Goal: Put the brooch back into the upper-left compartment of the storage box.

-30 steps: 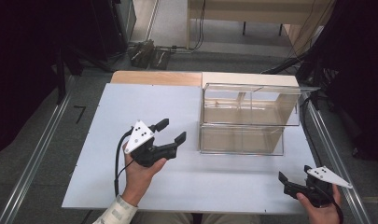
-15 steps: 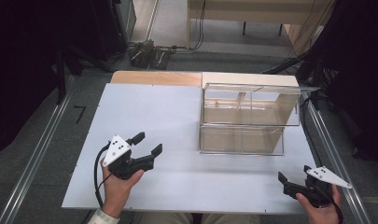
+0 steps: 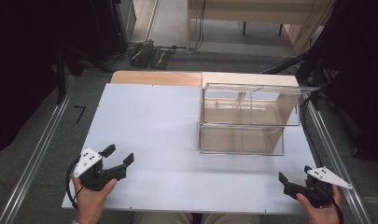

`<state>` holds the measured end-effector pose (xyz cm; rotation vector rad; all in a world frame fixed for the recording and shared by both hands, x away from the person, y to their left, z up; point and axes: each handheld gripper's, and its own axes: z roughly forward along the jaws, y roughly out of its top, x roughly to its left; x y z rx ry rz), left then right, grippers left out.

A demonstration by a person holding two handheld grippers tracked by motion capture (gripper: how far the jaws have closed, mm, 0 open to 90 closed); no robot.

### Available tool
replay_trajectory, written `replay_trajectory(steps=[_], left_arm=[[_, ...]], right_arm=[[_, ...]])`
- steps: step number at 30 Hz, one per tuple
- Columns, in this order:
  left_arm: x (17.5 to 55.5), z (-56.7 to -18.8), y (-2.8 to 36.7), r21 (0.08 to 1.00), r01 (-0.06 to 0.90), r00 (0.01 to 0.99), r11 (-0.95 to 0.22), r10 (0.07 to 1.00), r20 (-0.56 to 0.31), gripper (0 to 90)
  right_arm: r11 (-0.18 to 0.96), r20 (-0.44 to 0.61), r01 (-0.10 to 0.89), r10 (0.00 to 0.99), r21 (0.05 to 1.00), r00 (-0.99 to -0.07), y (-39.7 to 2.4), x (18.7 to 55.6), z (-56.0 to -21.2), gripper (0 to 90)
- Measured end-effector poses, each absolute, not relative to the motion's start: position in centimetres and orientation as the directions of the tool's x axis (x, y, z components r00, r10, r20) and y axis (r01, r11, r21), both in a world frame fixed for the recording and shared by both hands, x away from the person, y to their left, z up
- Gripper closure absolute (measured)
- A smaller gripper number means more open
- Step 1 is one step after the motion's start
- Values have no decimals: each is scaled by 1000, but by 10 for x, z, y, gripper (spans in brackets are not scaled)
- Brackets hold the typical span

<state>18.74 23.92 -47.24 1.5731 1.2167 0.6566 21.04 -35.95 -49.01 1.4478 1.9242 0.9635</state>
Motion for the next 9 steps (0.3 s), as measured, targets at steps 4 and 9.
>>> replay_trajectory(steps=[4,9], left_arm=[[182,-479,254,915,404,307,9,941,-145,230],[180,-493,271,890,455,246,24,957,-151,221]], right_arm=[[168,-5,575,962,801,-274,-359,211,-490,21],[170,-10,578,963,798,-271,-360,212,-492,21]])
